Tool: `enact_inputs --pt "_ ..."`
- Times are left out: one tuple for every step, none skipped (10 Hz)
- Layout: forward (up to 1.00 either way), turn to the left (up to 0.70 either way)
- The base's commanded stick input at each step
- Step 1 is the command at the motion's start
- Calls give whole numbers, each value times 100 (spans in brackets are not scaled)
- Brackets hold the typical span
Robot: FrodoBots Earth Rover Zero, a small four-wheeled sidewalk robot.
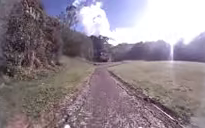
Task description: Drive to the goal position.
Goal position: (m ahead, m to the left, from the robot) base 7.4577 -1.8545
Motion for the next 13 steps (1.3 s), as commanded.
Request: enact_inputs --pt "70 0" --pt "70 0" --pt "70 0" --pt "70 0" --pt "70 0" --pt "70 0" --pt "70 0" --pt "70 0" --pt "70 0" --pt "70 0" --pt "70 0" --pt "70 0" --pt "70 0"
